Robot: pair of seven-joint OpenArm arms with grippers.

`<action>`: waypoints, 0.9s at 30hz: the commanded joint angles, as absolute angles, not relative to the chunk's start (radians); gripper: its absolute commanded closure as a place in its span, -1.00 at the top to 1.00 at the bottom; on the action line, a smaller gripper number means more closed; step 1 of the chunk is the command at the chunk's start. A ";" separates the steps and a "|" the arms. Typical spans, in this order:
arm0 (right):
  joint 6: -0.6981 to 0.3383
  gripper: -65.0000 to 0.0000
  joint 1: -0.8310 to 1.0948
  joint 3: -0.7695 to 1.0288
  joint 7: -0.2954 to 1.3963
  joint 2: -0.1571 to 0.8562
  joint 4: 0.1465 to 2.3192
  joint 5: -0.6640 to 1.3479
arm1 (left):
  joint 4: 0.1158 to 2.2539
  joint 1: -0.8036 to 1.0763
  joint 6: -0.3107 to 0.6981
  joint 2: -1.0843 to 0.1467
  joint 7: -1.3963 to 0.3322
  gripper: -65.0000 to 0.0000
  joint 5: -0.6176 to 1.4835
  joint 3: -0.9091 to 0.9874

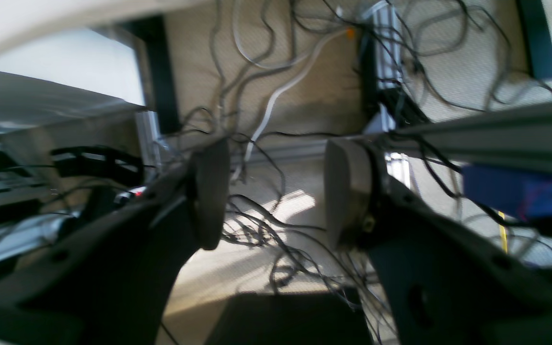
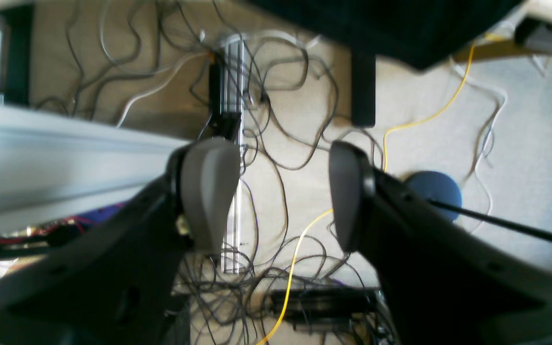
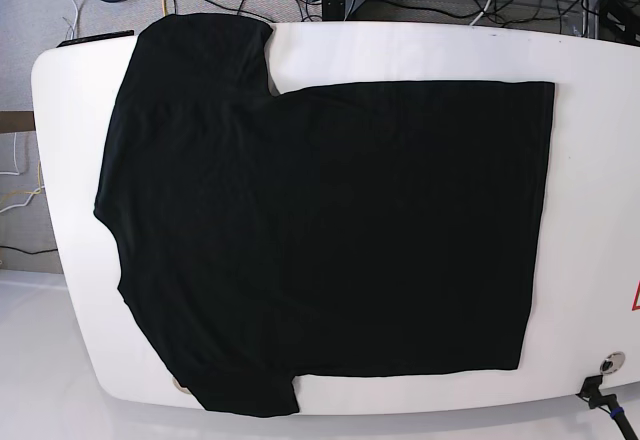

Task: Fold the T-shirt properly
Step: 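Lower both grippers onto the shirt's shoulder edge corners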

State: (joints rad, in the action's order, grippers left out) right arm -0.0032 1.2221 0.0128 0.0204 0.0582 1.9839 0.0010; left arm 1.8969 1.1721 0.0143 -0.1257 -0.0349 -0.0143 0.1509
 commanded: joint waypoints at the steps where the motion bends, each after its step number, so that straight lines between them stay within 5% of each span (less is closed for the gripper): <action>1: -0.005 0.00 1.228 0.015 -0.005 0.058 2.006 0.005 | 1.920 1.161 0.010 -0.127 0.008 -0.09 0.015 0.154; 17: -0.008 0.00 0.937 0.117 -0.002 0.113 2.011 0.390 | 1.916 0.891 0.013 -0.234 0.050 -0.09 0.386 0.245; 27: -0.099 0.02 0.771 0.484 0.406 0.156 1.986 0.960 | 1.906 0.811 0.140 -0.286 -0.077 -0.09 0.607 0.341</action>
State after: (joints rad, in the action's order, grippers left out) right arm -0.0814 0.7654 0.4427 0.3885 0.1474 1.9850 0.9142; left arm 1.8938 0.8112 0.1314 -0.2775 -0.0948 0.6018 0.3340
